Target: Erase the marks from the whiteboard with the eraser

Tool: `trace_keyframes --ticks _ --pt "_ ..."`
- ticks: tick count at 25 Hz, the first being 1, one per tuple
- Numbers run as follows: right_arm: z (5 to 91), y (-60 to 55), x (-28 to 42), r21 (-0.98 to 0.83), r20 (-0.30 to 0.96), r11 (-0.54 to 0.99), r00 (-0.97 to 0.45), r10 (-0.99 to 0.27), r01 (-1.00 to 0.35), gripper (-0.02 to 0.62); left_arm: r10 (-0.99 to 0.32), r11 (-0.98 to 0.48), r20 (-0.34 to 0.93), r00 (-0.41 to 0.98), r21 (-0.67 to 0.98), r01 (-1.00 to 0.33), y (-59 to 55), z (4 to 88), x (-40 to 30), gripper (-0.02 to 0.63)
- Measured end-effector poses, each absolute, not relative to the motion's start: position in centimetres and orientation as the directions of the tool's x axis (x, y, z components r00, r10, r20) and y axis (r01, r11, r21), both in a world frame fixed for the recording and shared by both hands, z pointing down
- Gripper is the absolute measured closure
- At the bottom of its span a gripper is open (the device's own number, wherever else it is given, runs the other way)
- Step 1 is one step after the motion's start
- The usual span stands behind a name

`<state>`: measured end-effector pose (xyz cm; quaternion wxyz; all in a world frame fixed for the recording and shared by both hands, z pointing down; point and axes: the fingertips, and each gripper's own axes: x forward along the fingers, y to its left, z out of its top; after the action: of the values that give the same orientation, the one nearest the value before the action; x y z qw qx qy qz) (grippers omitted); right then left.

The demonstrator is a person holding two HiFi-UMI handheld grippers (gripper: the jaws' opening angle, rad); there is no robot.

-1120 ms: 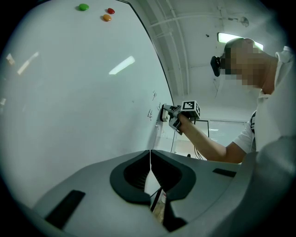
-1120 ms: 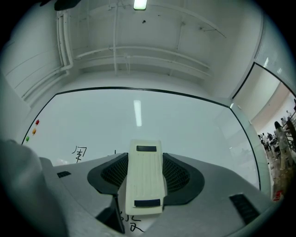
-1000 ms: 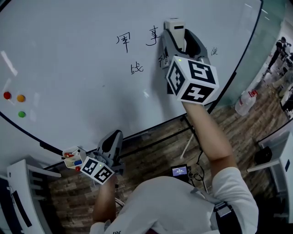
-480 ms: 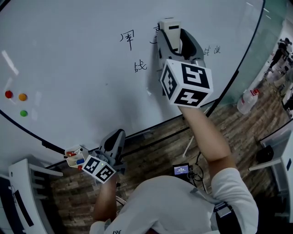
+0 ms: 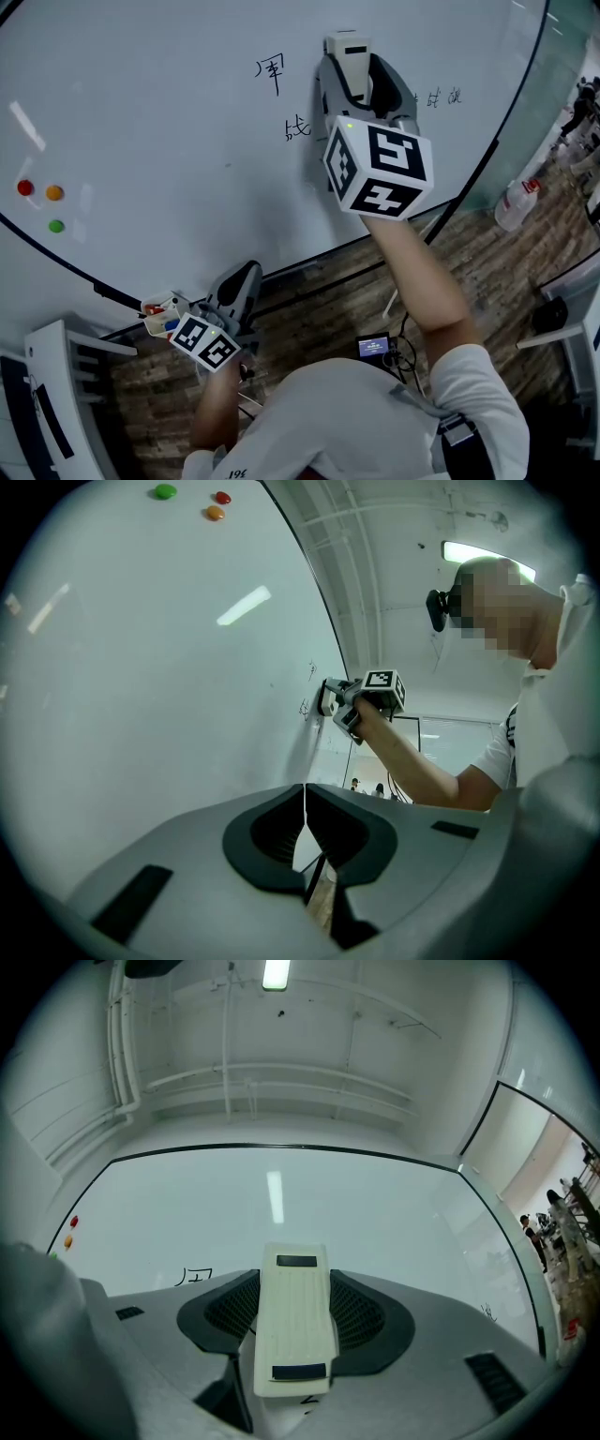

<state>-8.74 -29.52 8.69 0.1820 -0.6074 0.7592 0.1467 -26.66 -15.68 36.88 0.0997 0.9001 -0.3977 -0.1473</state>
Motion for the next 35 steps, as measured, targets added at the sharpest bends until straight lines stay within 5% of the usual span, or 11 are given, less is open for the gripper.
trace_keyframes --ticks 35 --pt "9.6 -26.9 -16.6 0.132 -0.457 0.275 -0.305 -0.835 -0.952 0.344 -0.817 -0.576 -0.197 0.542 0.329 -0.749 -13.3 37.8 -30.2 0.600"
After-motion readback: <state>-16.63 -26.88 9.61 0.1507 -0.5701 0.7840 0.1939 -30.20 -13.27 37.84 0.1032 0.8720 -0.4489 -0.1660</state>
